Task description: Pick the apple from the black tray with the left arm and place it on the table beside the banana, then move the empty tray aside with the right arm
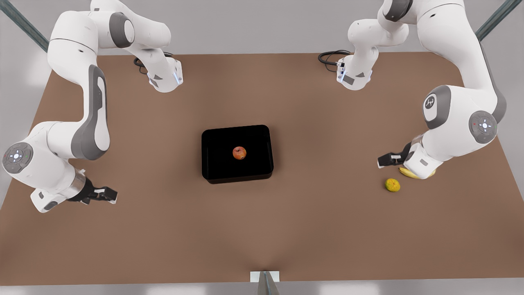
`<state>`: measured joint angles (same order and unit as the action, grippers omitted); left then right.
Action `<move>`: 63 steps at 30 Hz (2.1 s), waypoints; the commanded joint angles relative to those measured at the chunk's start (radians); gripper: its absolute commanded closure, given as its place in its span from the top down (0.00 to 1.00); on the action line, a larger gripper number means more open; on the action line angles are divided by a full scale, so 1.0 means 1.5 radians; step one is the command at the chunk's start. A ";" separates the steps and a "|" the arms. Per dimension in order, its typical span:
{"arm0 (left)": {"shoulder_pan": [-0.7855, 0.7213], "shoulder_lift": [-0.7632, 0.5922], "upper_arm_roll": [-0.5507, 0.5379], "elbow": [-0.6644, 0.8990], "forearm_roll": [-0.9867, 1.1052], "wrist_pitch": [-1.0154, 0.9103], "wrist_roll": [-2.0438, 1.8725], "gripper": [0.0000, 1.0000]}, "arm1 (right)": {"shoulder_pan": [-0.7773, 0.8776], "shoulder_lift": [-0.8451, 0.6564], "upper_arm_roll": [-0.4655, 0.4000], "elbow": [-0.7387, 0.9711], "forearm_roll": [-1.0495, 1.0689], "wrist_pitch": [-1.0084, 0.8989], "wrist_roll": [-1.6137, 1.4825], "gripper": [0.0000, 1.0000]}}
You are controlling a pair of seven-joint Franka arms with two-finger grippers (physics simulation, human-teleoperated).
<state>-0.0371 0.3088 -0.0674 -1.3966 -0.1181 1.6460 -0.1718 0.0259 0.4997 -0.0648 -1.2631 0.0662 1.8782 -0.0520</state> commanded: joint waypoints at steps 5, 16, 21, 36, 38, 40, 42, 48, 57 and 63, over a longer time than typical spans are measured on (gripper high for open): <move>-0.049 0.025 -0.003 0.002 0.019 0.094 -0.079 1.00 | 0.000 0.000 0.000 0.000 0.001 0.031 -0.032 1.00; -0.575 0.122 -0.004 0.008 0.126 0.132 -0.723 1.00 | 0.001 0.010 0.000 -0.001 0.000 0.031 -0.032 1.00; -0.608 0.161 -0.004 -0.049 0.142 0.263 -0.847 1.00 | 0.001 0.019 0.000 -0.001 0.000 0.031 -0.035 1.00; -0.614 0.423 0.037 0.170 0.217 0.414 -0.838 1.00 | 0.001 0.024 0.000 -0.001 0.000 0.032 -0.035 1.00; -0.632 0.421 0.038 0.146 0.245 0.413 -0.820 1.00 | 0.001 0.027 0.000 -0.001 0.000 0.032 -0.035 1.00; -0.638 0.421 0.038 0.135 0.245 0.413 -0.821 1.00 | 0.001 0.027 0.000 -0.001 0.000 0.032 -0.036 1.00; -0.643 0.417 0.038 0.105 0.261 0.419 -0.819 1.00 | 0.001 0.027 0.001 -0.001 -0.018 0.031 -0.032 1.00; -0.646 0.414 0.038 0.057 0.307 0.456 -0.833 1.00 | 0.001 0.028 0.001 -0.001 -0.016 0.031 -0.031 1.00; -0.644 0.422 0.038 0.050 0.308 0.482 -0.833 1.00 | 0.001 0.029 0.001 0.000 -0.017 0.031 -0.032 1.00; -0.643 0.423 0.039 0.047 0.307 0.482 -0.835 0.64 | 0.000 0.029 0.001 0.000 -0.017 0.031 -0.032 1.00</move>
<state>-1.0011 0.9442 -0.0093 -1.3257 0.3432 2.3596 -1.3553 0.0262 0.5444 -0.0628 -1.2631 0.0408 1.9257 -0.0973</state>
